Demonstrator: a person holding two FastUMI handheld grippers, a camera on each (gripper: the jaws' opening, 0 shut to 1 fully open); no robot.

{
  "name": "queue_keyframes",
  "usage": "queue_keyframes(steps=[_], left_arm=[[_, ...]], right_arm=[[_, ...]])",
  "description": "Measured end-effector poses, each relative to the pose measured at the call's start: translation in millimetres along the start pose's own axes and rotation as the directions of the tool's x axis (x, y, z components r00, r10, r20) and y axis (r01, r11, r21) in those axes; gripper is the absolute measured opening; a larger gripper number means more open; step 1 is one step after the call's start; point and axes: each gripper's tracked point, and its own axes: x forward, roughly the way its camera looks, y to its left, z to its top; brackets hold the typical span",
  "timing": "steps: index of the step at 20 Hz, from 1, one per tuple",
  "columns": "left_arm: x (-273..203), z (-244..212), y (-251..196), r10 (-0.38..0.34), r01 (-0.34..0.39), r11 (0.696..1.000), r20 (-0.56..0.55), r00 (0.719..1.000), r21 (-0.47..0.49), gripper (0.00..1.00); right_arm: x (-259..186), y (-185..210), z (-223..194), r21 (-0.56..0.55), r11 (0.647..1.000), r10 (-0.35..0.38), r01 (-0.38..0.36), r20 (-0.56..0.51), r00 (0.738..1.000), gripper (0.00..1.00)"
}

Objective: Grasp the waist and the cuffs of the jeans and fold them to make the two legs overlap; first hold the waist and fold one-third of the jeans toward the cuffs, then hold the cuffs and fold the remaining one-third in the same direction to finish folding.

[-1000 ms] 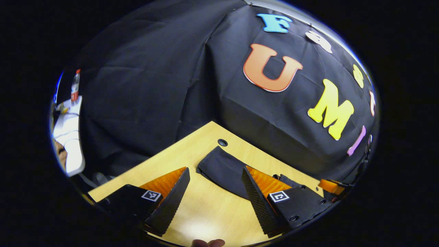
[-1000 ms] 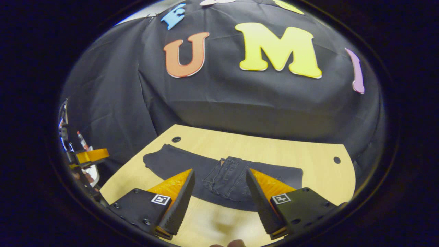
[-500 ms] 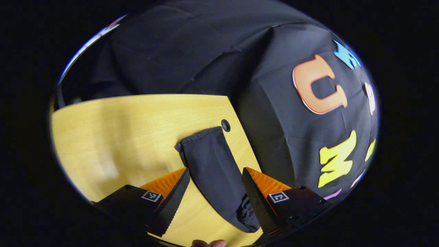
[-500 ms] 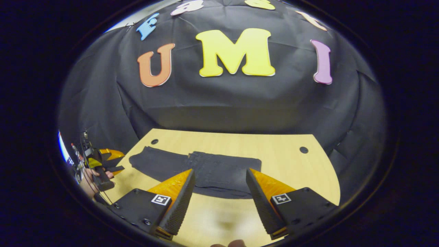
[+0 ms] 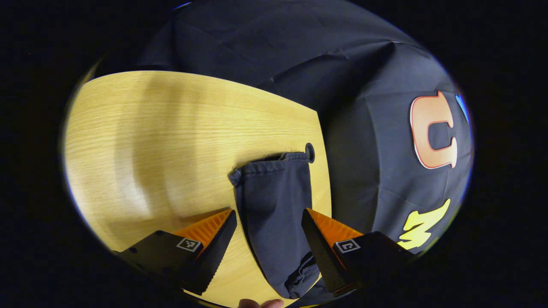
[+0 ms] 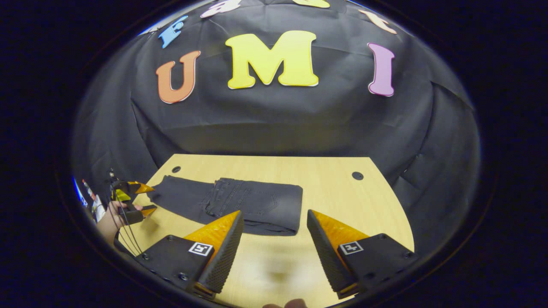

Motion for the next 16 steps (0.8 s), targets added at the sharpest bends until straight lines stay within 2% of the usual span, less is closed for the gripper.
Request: queue_keyframes(steps=[4, 7, 8, 9, 10, 12, 14, 16], left_arm=[[13, 4, -10, -0.035, 0.035, 0.999, 0.006, 0.999, -0.013, 0.96], [22, 10, -17, -0.082, 0.082, 0.995, 0.013, 0.997, -0.064, 0.95], [27, 10, -16, -0.085, 0.086, 0.993, 0.011, 0.996, -0.078, 0.93], [34, 6, -15, -0.079, 0.08, 0.993, 0.007, 0.997, -0.086, 0.87], [38, 4, -14, -0.071, 0.072, 0.993, 0.007, 0.997, -0.091, 0.72], [40, 2, -2, -0.019, 0.02, 0.996, 0.008, 1.0, -0.087, 0.42], [34, 3, -11, -0.048, 0.049, 0.996, 0.022, 0.999, -0.073, 0.13], [29, 2, -33, -0.106, 0.107, 0.993, 0.028, 0.994, -0.039, 0.09]], right_arm=[[3, 6, -1, -0.028, 1.0, 0.012, -0.012, -0.005, 1.0, 0.92], [3, 5, -4, -0.016, 1.0, 0.017, -0.017, -0.011, 1.0, 0.89], [2, 4, -7, -0.001, 1.0, 0.015, -0.015, -0.015, 1.0, 0.92], [2, 2, -9, 0.009, 1.0, 0.009, -0.009, -0.02, 1.0, 0.89], [1, 0, -11, 0.019, 1.0, 0.005, -0.004, -0.023, 1.0, 0.93], [0, -1, -15, 0.034, 0.999, -0.008, 0.008, -0.024, 1.0, 0.89], [-2, -8, -14, 0.05, 0.998, -0.021, 0.022, -0.02, 1.0, 0.89], [-6, -18, -14, 0.069, 0.997, -0.036, 0.036, -0.005, 0.999, 0.89]])
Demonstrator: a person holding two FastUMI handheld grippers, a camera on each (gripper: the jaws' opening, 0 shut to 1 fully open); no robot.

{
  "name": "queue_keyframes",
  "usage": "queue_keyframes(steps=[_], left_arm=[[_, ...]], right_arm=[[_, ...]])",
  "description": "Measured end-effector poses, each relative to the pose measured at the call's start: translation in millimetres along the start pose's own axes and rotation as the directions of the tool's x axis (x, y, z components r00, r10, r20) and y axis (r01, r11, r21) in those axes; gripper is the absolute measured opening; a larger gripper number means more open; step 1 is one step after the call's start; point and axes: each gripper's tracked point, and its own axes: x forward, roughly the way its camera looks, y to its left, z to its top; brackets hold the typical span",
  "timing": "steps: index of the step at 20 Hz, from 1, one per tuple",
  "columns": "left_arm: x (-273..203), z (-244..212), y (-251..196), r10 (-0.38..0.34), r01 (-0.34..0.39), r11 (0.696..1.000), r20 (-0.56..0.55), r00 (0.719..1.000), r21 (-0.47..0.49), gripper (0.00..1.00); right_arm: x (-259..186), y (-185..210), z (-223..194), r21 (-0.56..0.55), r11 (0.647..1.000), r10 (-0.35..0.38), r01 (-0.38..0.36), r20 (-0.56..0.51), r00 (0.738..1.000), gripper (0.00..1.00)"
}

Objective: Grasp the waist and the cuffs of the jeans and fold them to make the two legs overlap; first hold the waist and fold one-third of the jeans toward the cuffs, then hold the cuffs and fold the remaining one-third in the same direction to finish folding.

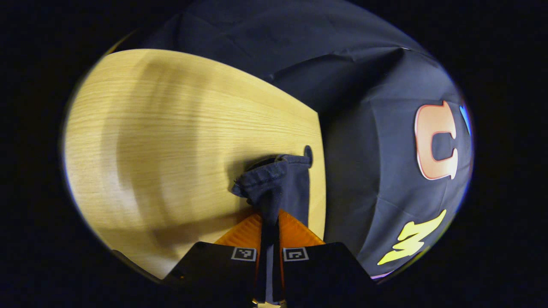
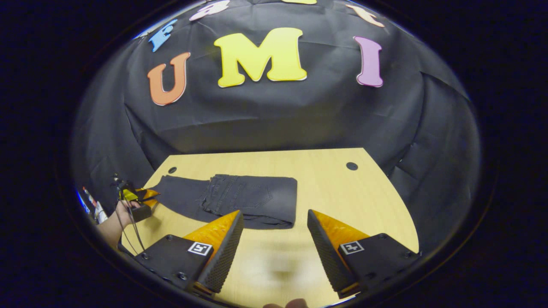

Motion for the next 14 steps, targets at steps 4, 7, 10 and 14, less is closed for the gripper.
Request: queue_keyframes(steps=[4, 7, 10, 14], left_arm=[[-25, -15, -55, -0.089, 0.086, 0.977, 0.007, 0.996, 0.197, 0.06], [-53, -35, -100, -0.16, 0.151, 0.912, -0.007, 0.987, 0.381, 0.05], [-80, -68, -147, -0.216, 0.2, 0.827, -0.032, 0.976, 0.526, 0.05], [-94, -151, -193, -0.265, 0.246, 0.635, -0.093, 0.96, 0.732, 0.05]], right_arm=[[-8, -16, 4, 0.032, 0.999, -0.012, 0.011, 0.031, 0.999, 0.9], [-19, -33, 8, 0.046, 0.999, -0.027, 0.024, 0.065, 0.998, 0.95], [-28, -54, 11, 0.08, 0.996, -0.032, 0.025, 0.096, 0.995, 0.93], [-46, -101, 5, 0.141, 0.989, -0.051, 0.035, 0.113, 0.992, 0.93]])
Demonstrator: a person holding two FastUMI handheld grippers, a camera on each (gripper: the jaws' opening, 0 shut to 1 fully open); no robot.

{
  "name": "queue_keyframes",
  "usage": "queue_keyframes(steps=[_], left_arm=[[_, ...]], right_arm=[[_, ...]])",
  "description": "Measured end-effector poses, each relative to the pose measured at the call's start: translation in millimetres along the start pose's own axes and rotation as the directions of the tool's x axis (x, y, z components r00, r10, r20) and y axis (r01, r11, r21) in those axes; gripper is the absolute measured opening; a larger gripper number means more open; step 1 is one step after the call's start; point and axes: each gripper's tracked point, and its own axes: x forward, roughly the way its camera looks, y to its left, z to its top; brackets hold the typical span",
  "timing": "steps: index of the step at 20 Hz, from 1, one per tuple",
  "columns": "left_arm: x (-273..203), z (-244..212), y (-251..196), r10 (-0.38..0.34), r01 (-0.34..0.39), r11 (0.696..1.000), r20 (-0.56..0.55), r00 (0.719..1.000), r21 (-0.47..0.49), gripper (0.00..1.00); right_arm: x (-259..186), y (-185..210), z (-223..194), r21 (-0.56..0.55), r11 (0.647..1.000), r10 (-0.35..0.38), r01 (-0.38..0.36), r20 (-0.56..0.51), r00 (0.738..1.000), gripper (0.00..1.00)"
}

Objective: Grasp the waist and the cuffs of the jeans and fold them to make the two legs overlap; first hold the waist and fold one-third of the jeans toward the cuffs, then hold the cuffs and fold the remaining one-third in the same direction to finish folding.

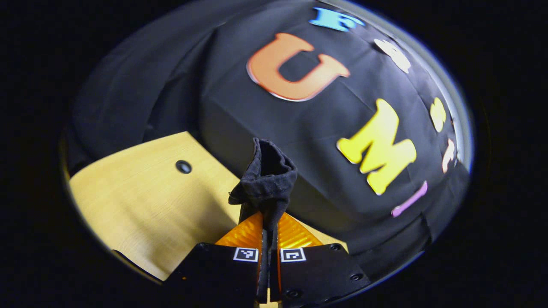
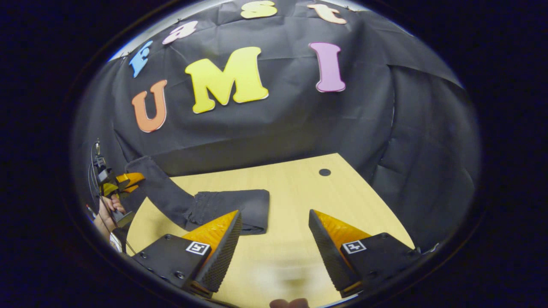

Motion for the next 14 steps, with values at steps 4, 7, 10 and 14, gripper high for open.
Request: queue_keyframes(steps=[4, 7, 10, 14], left_arm=[[-3, -45, -79, -0.069, 0.081, 0.955, -0.052, 0.996, 0.285, 0.05], [16, -96, -113, -0.082, 0.119, 0.881, -0.1, 0.992, 0.458, 0.05], [32, -150, -128, -0.075, 0.149, 0.809, -0.152, 0.986, 0.569, 0.05], [54, -205, -129, -0.029, 0.158, 0.732, -0.201, 0.979, 0.663, 0.05]], right_arm=[[-17, -52, -2, 0.056, 0.997, -0.045, 0.044, 0.019, 0.999, 0.99], [-26, -94, -5, 0.094, 0.992, -0.093, 0.09, 0.022, 0.995, 0.96], [-30, -131, -16, 0.122, 0.984, -0.132, 0.131, 0.003, 0.991, 0.93], [-29, -161, -31, 0.122, 0.981, -0.151, 0.152, -0.022, 0.988, 0.99]])
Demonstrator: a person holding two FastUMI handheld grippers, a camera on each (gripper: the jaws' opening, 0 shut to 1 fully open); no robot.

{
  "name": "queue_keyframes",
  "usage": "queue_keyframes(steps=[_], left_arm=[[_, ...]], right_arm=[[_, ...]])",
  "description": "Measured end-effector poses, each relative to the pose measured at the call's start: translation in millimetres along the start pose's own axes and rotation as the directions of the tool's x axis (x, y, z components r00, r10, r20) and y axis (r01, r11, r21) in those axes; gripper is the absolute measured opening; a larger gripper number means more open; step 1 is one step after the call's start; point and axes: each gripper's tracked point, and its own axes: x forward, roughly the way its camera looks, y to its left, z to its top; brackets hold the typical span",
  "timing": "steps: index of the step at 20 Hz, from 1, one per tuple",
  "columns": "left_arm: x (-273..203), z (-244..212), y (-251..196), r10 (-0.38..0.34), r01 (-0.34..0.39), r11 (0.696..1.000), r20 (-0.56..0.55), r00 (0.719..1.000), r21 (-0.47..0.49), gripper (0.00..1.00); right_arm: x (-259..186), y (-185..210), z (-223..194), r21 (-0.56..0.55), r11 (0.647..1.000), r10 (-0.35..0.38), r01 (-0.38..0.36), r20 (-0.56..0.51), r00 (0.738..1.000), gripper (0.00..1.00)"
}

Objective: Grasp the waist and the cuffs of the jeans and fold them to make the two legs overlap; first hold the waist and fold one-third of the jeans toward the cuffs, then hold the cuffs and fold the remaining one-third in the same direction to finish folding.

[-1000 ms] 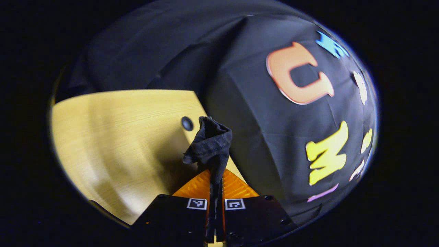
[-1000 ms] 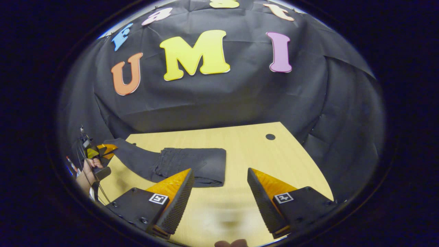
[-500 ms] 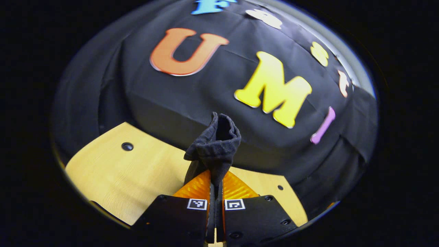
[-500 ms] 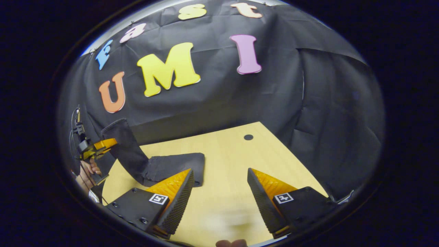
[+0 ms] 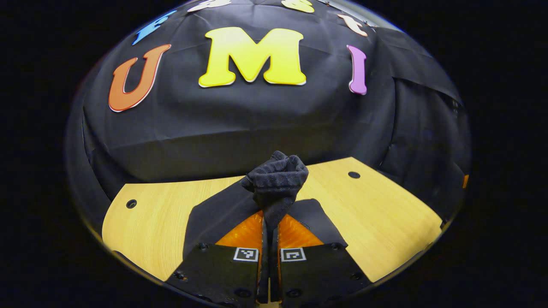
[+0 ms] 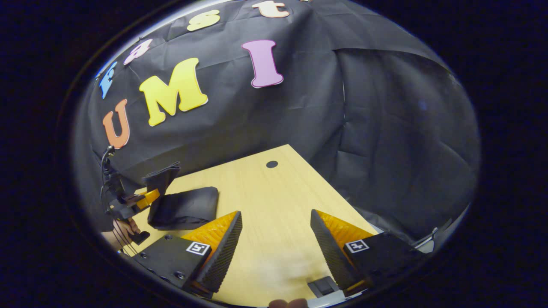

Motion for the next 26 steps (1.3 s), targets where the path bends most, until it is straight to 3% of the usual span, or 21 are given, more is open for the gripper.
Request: queue_keyframes(steps=[7, 9, 10, 14, 15, 19, 20, 23, 24, 26], left_arm=[[15, -72, -28, 0.029, -0.018, 0.997, -0.136, 0.99, 0.081, 0.08], [15, -70, -30, 0.039, -0.028, 0.996, -0.129, 0.991, 0.09, 0.15], [15, -66, -31, 0.034, -0.024, 0.996, -0.121, 0.992, 0.083, 0.26], [-6, -41, -28, 0.053, -0.05, 0.998, -0.074, 0.996, 0.049, 0.95], [-14, -29, -25, 0.06, -0.058, 0.998, -0.053, 0.997, 0.031, 1.0], [-59, 31, -2, 0.126, -0.121, 0.99, 0.063, 0.99, -0.067, 1.0], [-72, 50, 7, 0.147, -0.138, 0.986, 0.098, 0.984, -0.088, 0.99], [-122, 103, 34, 0.218, -0.192, 0.971, 0.191, 0.957, -0.145, 0.99], [-140, 118, 43, 0.241, -0.208, 0.964, 0.218, 0.946, -0.165, 0.99], [-174, 144, 59, 0.273, -0.225, 0.954, 0.268, 0.924, -0.196, 0.99]], right_arm=[[15, -10, -14, -0.061, 0.997, 0.033, -0.036, -0.054, 0.998, 0.99], [19, -6, -13, -0.07, 0.996, 0.052, -0.056, -0.055, 0.997, 0.98], [21, -2, -12, -0.078, 0.995, 0.063, -0.067, -0.052, 0.997, 0.98], [26, 23, -2, -0.105, 0.986, 0.127, -0.13, -0.033, 0.991, 0.98], [28, 31, 3, -0.115, 0.983, 0.144, -0.146, -0.022, 0.989, 0.98], [31, 80, 25, -0.149, 0.959, 0.247, -0.241, 0.024, 0.969, 0.98], [29, 95, 31, -0.164, 0.951, 0.272, -0.262, 0.04, 0.961, 0.93], [14, 143, 62, -0.222, 0.924, 0.344, -0.312, 0.122, 0.931, 0.98], [8, 162, 74, -0.246, 0.916, 0.361, -0.316, 0.163, 0.918, 0.95], [-4, 198, 95, -0.288, 0.904, 0.387, -0.316, 0.238, 0.891, 1.0]])
